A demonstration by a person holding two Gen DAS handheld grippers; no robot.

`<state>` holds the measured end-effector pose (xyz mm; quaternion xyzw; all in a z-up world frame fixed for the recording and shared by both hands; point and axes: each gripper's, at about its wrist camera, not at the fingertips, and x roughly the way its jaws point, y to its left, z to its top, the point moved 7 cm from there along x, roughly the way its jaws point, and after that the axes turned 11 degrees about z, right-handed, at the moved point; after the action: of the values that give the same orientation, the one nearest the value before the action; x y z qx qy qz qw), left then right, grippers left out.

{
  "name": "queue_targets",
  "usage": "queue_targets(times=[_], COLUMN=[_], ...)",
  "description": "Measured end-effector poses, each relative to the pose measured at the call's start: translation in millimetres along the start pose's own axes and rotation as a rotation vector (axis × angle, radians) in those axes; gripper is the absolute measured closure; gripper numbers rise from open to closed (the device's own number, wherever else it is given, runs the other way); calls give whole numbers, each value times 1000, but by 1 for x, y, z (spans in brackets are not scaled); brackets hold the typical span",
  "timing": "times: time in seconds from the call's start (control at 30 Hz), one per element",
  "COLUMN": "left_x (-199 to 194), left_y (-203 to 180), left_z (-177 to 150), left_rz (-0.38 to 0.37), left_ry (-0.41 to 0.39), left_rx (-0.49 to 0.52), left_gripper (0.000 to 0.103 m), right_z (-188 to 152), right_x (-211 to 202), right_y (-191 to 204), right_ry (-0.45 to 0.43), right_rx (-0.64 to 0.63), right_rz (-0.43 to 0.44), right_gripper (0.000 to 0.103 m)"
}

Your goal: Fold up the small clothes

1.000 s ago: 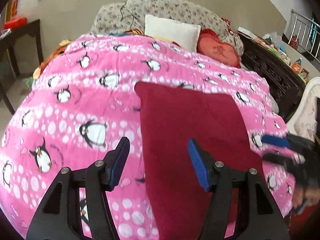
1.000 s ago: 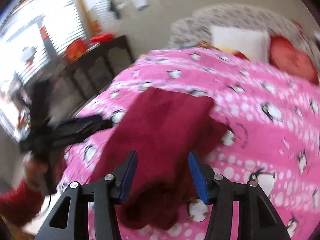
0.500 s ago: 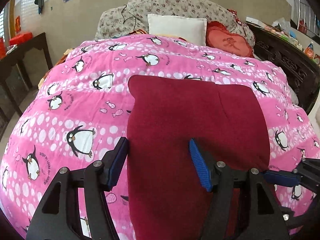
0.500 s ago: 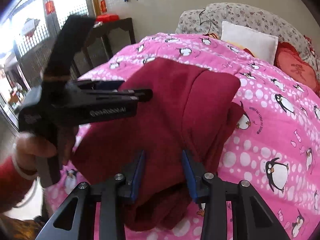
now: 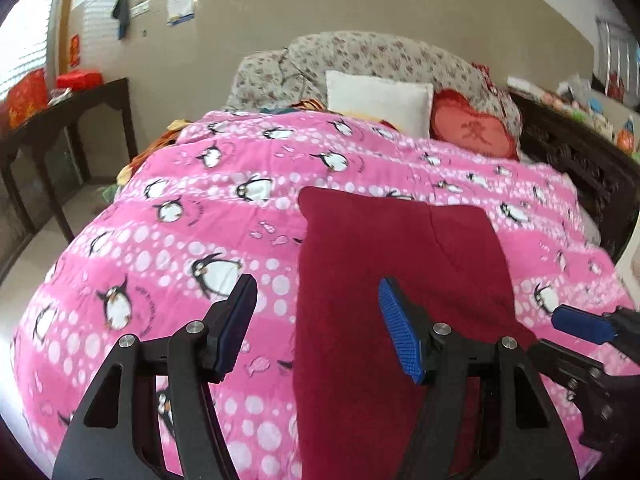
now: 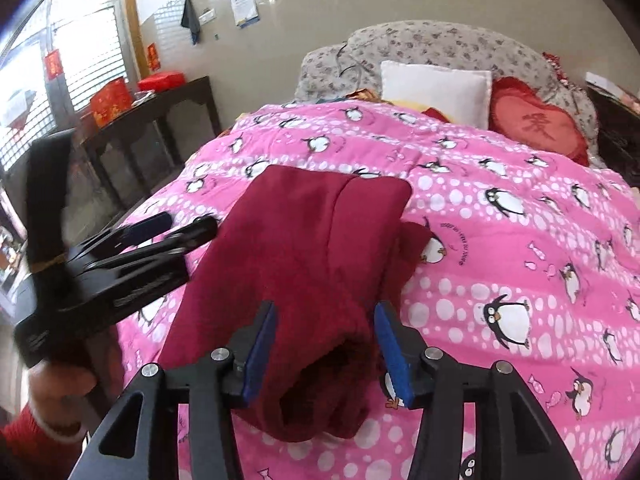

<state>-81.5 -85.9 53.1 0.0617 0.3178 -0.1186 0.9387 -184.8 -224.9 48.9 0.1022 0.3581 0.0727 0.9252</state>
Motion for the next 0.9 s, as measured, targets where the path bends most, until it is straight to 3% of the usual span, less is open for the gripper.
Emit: queue_targets(times=[0.13,0.47,0.9], left_x=[-12,-31,-27], left_y=[15,28,32], left_z=[-3,-9,-13], left_rz=[20,72,74], left_ry=[-15,-70,-52], left_rx=[-42,-16,-26], left_gripper=[38,34,34], right_z=[3,7,7], right_x=[4,8,15], right_y=[0,8,11], right_ry=[-4,-23,-14], right_rx=[1,-5,-3], right_rz=[-31,-54,-59], right_gripper=[54,54,53])
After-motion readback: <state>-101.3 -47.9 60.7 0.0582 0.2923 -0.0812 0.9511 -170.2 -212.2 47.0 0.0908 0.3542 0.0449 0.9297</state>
